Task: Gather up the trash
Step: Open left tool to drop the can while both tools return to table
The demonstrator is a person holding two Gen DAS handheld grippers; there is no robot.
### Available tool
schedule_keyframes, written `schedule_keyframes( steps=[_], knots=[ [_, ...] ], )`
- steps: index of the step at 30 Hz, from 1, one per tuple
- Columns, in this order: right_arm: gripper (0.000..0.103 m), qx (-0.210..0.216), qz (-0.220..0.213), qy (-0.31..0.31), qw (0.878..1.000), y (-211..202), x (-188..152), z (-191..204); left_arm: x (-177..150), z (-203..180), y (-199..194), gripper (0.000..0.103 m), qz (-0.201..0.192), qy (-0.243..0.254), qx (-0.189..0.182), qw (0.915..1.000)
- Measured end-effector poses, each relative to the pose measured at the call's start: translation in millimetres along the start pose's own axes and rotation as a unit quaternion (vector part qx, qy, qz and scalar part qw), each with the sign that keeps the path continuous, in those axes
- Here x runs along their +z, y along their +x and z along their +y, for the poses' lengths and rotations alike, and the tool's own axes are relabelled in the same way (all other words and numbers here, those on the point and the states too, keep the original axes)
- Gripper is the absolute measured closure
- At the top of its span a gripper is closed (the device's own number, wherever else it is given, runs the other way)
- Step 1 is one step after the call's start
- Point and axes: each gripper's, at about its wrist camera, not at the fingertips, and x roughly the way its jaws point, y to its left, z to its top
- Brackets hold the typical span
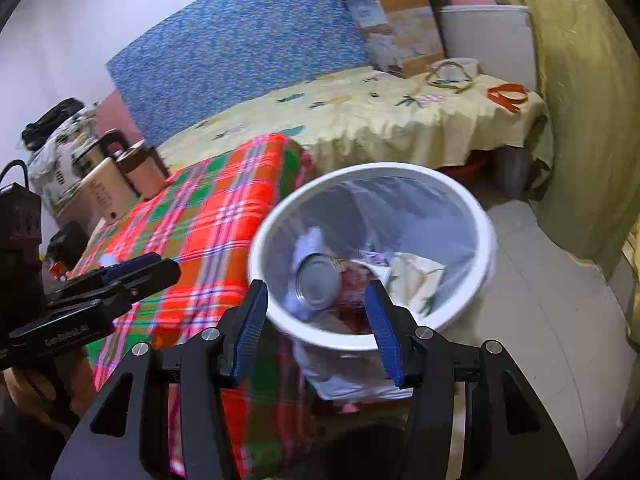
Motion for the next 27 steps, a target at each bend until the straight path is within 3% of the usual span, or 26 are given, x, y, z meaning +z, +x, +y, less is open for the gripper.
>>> schedule_keyframes(
  steps=[19,27],
  knots=[
    [0.050,0.065,0.012,-0.058,0.996,6.7,-7.3,58.2,-31.4,50.4,-47.4,0.047,-0.030,-0.059,0.080,0.9946],
    [0.050,0.081,0.020,-0.077,0.994,14.9,-6.9,76.5,-41.7,77.8,-62.1,0.047,-0.040,-0.089,0.124,0.9876]
  ],
)
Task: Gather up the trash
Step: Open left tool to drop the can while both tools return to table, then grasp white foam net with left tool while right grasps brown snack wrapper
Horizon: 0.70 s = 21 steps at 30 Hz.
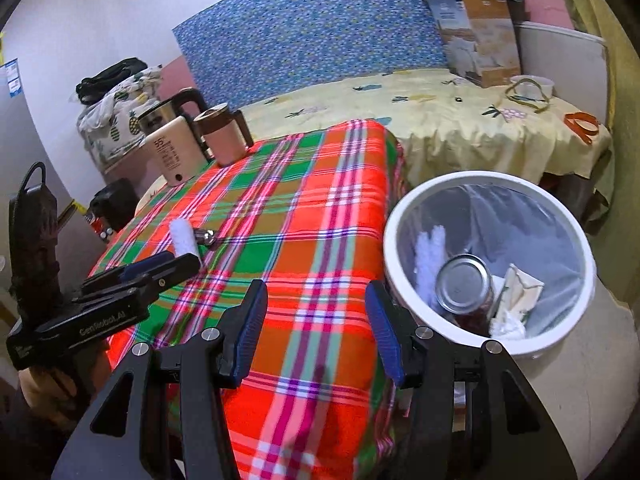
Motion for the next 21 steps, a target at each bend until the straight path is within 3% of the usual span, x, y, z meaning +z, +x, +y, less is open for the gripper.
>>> schedule_keyframes(
  steps=[9,21],
  knots=[
    [0.050,0.011,0.008,-0.010,1.000,11.9,3.7,8.8,5.6,45.1,5.3,0.045,-0.004,-0.061,0.057,0.9965],
    [0.050,0.015,0.023,-0.010,1.000,28.1,9.2,8.4,7.0,74.6,49.8,0.043,0.031,-0.121,0.089,0.9881]
  ],
)
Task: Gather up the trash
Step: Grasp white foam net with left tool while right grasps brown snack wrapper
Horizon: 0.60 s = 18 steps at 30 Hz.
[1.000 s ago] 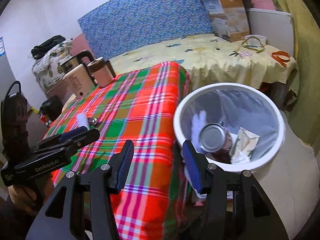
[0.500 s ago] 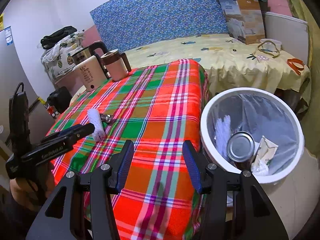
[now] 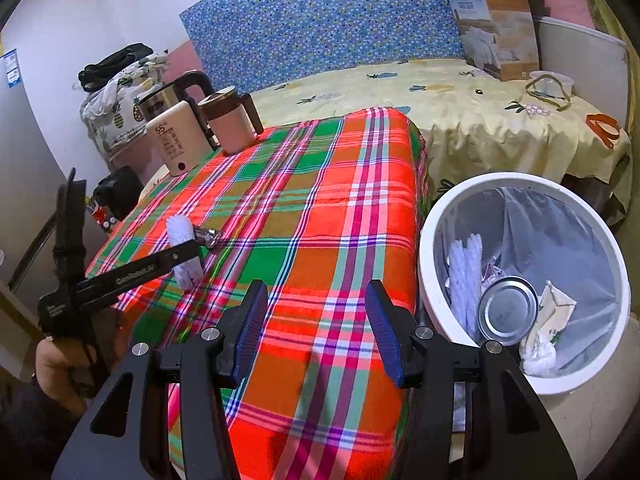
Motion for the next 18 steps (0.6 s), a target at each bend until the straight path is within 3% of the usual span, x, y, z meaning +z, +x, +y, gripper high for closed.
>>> schedule_keyframes(
  steps=[1,6,9,18],
  knots=[
    [0.050,0.000,0.001,-0.001,1.000,0.9,0.7,0.6,-0.7,1.3,2.4,0.044,0.005,0.001,0.003,1.0000],
    [0.050,0.007,0.006,-0.010,1.000,6.9,3.7,8.3,-5.8,12.3,-1.3,0.072,0.006,0.004,-0.002,1.0000],
    [0.050,0.017,0.013,-0.024,0.999,12.6,5.0,18.8,-7.2,19.0,-9.6,0.077,0.003,0.011,-0.006,0.9999],
    [0.050,0.052,0.038,-0.082,0.995,38.3,12.8,59.0,-4.5,48.4,-29.7,0.078,-0.009,0.016,0.003,0.9998]
  ],
)
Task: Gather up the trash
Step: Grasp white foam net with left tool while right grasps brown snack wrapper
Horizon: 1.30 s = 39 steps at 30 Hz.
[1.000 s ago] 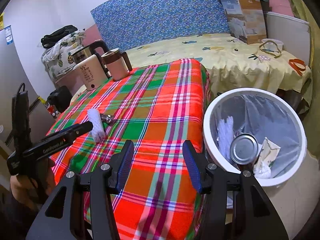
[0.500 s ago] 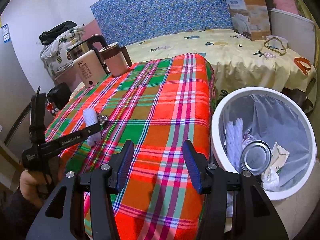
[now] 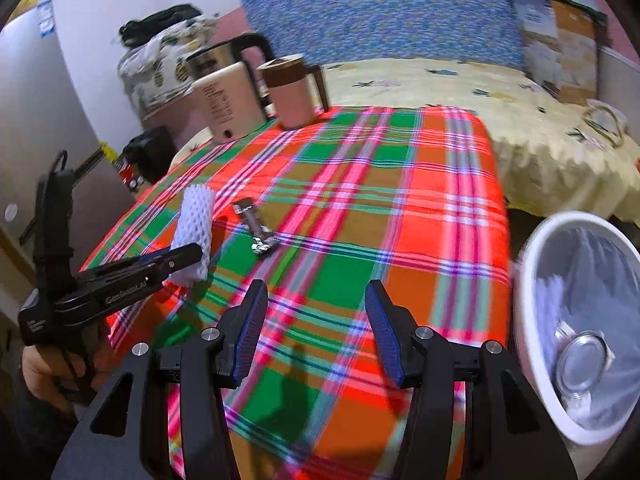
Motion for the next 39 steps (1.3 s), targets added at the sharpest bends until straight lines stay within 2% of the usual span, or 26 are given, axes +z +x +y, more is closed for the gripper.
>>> schedule_keyframes(
  steps=[8,21,22,24,28,39],
  knots=[
    [0.050,0.011,0.024,-0.048,0.999,37.0,19.7,25.0,1.5,21.4,-6.4,0.078,-0.001,0.006,0.004,1.0000],
    [0.050,0.006,0.068,-0.077,0.995,98.2,34.1,41.7,-0.5,39.4,2.2,0.078,0.007,-0.003,-0.004,1.0000],
    [0.051,0.005,0.069,-0.080,0.994,99.1,33.8,42.8,-0.7,39.3,2.9,0.078,0.008,-0.003,-0.005,1.0000],
    [0.072,0.006,0.067,-0.088,0.994,97.8,34.5,45.4,-1.3,38.5,3.3,0.078,0.008,-0.001,-0.006,0.9999],
    [0.075,0.008,0.066,-0.087,0.994,90.3,29.3,46.0,-1.9,36.2,2.4,0.078,0.007,0.002,-0.009,0.9999],
    [0.076,0.006,0.031,-0.016,0.999,42.9,7.2,18.0,-10.5,11.4,-7.8,0.078,0.008,0.029,-0.034,0.9990]
  ],
)
